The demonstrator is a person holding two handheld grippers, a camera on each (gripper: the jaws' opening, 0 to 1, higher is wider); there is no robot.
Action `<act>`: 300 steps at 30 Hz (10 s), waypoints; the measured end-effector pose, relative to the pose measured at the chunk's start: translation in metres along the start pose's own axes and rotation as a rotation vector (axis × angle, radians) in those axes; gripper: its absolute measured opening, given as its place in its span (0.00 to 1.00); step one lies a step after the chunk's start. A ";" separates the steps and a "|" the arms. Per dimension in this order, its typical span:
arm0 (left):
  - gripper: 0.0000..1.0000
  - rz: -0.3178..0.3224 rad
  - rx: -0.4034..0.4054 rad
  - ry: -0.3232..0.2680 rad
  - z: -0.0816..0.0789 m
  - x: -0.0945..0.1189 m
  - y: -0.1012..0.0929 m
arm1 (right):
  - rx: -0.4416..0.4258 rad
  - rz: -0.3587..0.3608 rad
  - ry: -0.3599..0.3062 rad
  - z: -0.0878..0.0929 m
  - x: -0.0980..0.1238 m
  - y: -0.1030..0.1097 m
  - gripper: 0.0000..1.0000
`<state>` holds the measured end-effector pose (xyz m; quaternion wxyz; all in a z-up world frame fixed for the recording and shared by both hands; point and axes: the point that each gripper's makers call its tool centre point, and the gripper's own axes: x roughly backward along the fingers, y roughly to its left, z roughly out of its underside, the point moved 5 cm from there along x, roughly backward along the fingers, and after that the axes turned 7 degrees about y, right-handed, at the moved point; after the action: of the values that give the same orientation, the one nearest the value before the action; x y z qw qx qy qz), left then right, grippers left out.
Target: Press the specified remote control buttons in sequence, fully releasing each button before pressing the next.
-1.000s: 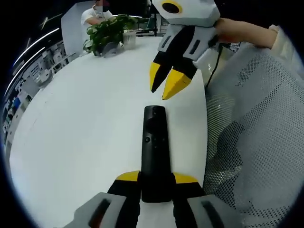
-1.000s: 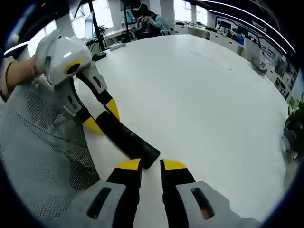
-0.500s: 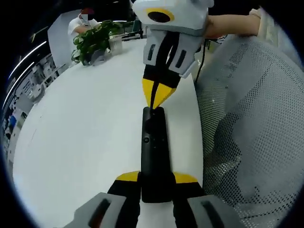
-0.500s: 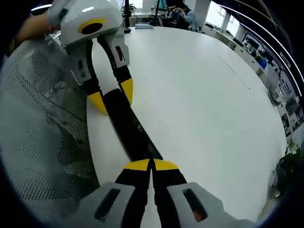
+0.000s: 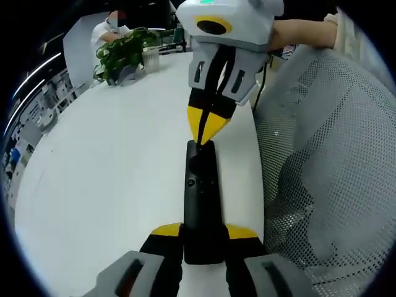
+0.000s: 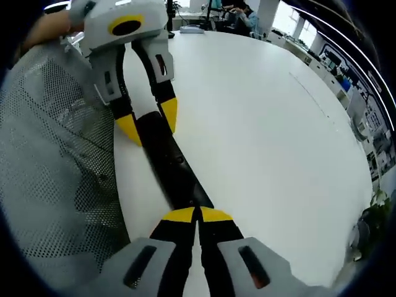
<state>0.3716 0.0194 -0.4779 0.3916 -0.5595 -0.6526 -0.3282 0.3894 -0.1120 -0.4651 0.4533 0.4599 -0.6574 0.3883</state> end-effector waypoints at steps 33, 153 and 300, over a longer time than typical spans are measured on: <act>0.25 -0.005 0.023 -0.016 0.001 0.000 0.000 | 0.008 -0.032 -0.069 -0.005 -0.003 0.003 0.00; 0.25 -0.004 0.048 -0.045 0.002 0.000 0.000 | 0.469 -0.162 0.070 -0.035 -0.008 0.012 0.00; 0.25 0.023 0.087 -0.076 0.001 0.001 0.001 | 0.416 -0.264 -0.013 -0.032 -0.008 0.004 0.08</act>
<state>0.3727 0.0210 -0.4781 0.3942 -0.5617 -0.6740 -0.2735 0.3947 -0.0796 -0.4640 0.3913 0.6279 -0.5003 0.4497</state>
